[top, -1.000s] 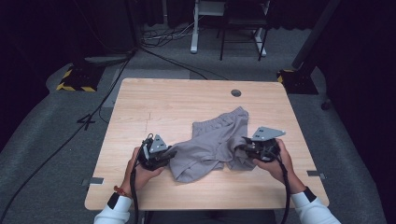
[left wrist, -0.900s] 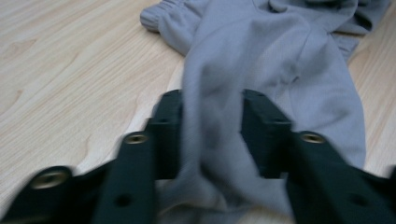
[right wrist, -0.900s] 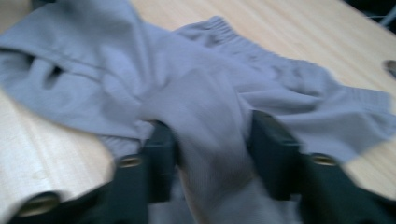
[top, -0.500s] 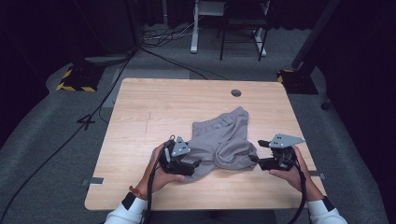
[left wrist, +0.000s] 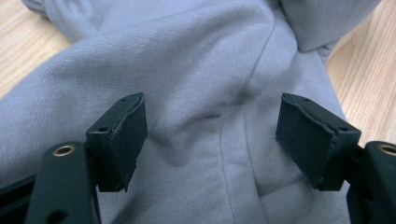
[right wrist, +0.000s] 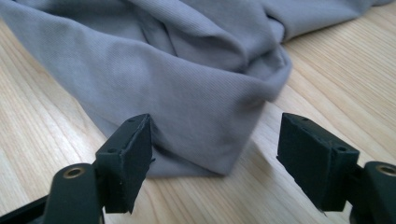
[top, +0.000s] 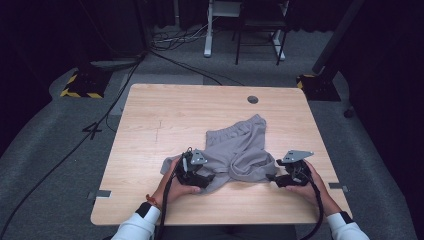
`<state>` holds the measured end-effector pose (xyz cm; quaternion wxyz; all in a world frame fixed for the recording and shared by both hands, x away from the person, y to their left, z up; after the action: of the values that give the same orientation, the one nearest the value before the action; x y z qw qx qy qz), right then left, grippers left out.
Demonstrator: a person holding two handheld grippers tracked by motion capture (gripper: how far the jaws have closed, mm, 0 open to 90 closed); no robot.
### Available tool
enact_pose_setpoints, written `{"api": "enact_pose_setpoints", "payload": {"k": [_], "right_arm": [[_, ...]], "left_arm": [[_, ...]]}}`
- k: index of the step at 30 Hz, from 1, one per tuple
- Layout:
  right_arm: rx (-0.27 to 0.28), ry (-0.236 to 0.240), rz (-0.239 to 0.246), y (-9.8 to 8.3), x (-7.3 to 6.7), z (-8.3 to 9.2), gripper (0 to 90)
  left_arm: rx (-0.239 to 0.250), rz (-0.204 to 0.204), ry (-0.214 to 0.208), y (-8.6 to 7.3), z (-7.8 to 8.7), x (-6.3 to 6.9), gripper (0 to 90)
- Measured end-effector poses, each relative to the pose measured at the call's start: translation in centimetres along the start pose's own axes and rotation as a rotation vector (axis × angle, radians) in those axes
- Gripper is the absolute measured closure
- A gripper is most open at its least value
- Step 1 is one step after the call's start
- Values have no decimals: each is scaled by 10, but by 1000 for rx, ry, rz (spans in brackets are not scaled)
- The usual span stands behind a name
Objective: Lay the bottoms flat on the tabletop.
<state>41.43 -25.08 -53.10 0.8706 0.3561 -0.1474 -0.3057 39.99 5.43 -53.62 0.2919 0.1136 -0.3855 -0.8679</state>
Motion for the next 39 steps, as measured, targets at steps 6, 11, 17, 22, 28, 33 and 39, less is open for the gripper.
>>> {"api": "enact_pose_setpoints", "payload": {"k": [6, 11, 17, 22, 28, 33, 39], "right_arm": [[19, 21, -8, 3, -2, -8, 373], [30, 70, 2, 5, -7, -9, 631], [13, 30, 69, 8, -12, -2, 827], [61, 58, 56, 14, -10, 18, 840], [107, 71, 58, 22, -12, 50, 838], [-14, 63, 52, 3, -18, 60, 787], [-42, 213, 95, -14, -39, 62, 631]], "left_arm": [[13, 18, 6, -4, -3, -1, 241], [17, 9, 66, -4, -6, -4, 240], [8, 49, 149, -6, -2, -16, 246], [-1, 118, 232, -12, 6, -36, 246], [-26, 203, 327, -24, 22, -62, 245], [-55, 303, 372, -38, 38, -77, 246], [-84, 291, 406, -37, 48, -76, 293]]}}
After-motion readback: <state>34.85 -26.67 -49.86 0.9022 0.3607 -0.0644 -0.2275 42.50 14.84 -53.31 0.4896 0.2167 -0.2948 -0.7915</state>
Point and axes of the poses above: each handheld gripper's, and its own axes: z roughly backward along the jaws, y roughly out of its top, x roughly to its right, the point moved 6 cm from there along -z, roughly forward along the jaws, and after that the axes turned 3 degrees about x, right-handed, at the moved point
